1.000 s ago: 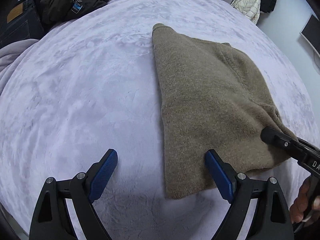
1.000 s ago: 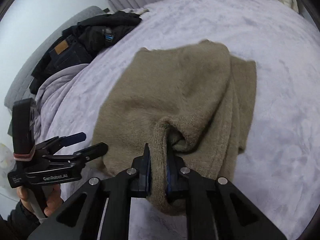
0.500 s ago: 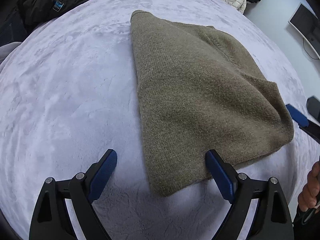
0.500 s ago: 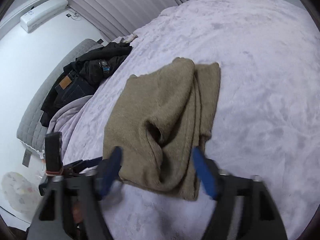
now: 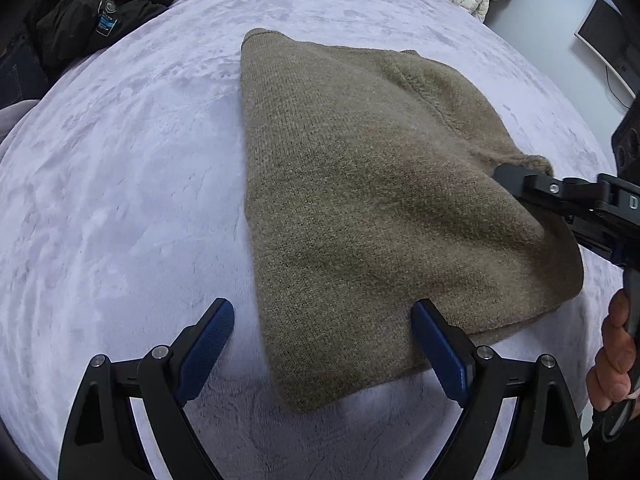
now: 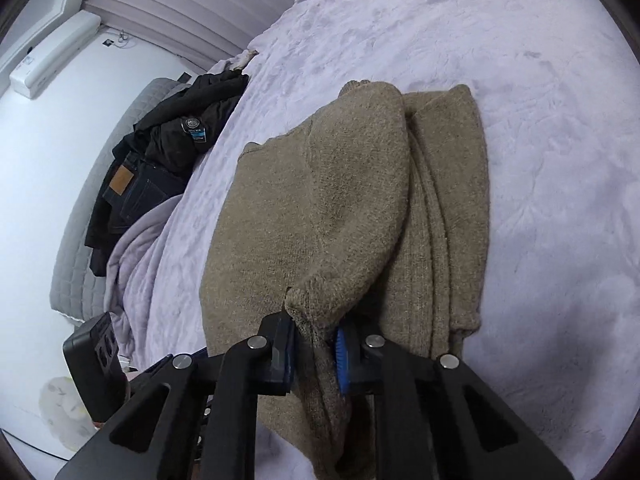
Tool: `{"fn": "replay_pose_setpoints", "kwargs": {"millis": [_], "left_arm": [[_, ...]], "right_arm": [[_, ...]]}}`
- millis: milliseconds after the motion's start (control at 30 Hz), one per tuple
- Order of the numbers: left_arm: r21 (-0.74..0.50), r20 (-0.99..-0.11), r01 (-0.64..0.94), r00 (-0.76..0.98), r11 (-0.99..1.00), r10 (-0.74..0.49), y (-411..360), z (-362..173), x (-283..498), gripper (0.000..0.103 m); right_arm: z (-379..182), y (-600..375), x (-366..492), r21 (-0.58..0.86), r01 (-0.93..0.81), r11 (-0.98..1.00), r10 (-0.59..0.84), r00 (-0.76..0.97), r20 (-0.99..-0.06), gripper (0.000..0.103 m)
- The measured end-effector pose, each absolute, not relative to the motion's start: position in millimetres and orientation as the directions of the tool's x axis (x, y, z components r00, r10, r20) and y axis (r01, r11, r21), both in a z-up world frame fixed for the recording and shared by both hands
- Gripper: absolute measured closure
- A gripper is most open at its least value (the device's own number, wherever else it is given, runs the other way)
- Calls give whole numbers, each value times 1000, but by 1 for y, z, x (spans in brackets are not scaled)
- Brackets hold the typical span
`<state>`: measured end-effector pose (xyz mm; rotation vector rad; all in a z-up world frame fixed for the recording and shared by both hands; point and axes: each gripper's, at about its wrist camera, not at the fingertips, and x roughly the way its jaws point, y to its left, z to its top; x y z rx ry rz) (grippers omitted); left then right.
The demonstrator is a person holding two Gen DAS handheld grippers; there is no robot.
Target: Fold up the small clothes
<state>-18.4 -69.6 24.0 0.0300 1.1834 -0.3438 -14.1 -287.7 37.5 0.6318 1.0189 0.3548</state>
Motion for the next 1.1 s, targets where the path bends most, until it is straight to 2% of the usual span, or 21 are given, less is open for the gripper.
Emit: {"fn": "replay_pose_setpoints", "kwargs": {"millis": [100, 167, 233, 333, 433, 500, 533, 600, 633, 667, 733, 800, 933, 967, 1000, 1033, 1067, 1100], "left_arm": [[-216, -892, 290, 329, 932, -309, -64, 34, -24, 12], [-213, -886, 329, 331, 920, -324, -70, 37, -27, 12], [-175, -907, 361, 303, 916, -293, -83, 28, -26, 12], [-171, -918, 368, 276, 914, -283, -89, 21, -25, 11], [-181, -908, 386, 287, 905, -304, -86, 36, -26, 12], [-160, -883, 397, 352, 904, -311, -82, 59, -23, 12], [-146, -870, 390, 386, 909, -305, -79, 69, -21, 11], [-145, -849, 359, 433, 922, -303, -73, 82, -10, 12], [-150, -844, 335, 447, 930, -297, -70, 86, -3, 11], [-151, -843, 311, 456, 938, -287, -69, 87, 5, 11], [-149, -851, 264, 456, 953, -260, -70, 81, 23, 11], [-157, -866, 236, 435, 959, -249, -75, 70, 31, 11], [-161, -898, 227, 371, 960, -238, -83, 40, 31, 11], [-162, -898, 228, 369, 960, -239, -83, 35, 30, 8], [-164, -897, 227, 370, 960, -241, -82, 32, 29, 0], [-161, -898, 222, 371, 962, -236, -80, 29, 29, 0], [-173, -899, 227, 362, 958, -248, -78, 27, 29, 0], [-186, -899, 230, 353, 955, -260, -76, 27, 30, 0]], "right_arm": [[65, -297, -31, 642, -54, 765, 554, 563, -613, 90], [78, -308, -40, 646, -78, 759, 550, 609, -572, 90], [72, -314, -39, 623, -53, 780, 520, 608, -600, 90], [34, -326, -29, 622, 40, 782, 497, 562, -661, 91], [24, -332, -34, 664, 51, 746, 519, 580, -627, 91], [30, -327, -35, 639, 35, 768, 509, 572, -643, 90], [35, -327, -35, 633, 33, 774, 508, 564, -651, 85], [53, -326, -39, 617, 19, 787, 495, 578, -649, 79], [66, -326, -42, 595, -2, 804, 476, 602, -641, 70], [76, -325, -45, 574, -18, 819, 456, 630, -629, 51], [96, -323, -47, 529, -36, 848, 409, 680, -609, 28], [108, -316, -44, 497, -68, 865, 396, 700, -594, 28], [98, -294, -34, 639, -241, 731, 630, 598, -496, 30], [86, -292, -30, 664, -233, 711, 654, 565, -503, 30], [72, -294, -24, 650, -181, 738, 623, 554, -553, 31], [56, -298, -19, 618, -108, 779, 567, 544, -619, 44], [40, -307, -15, 610, -51, 791, 538, 534, -652, 71], [33, -316, -15, 625, -26, 780, 537, 540, -648, 82]]}}
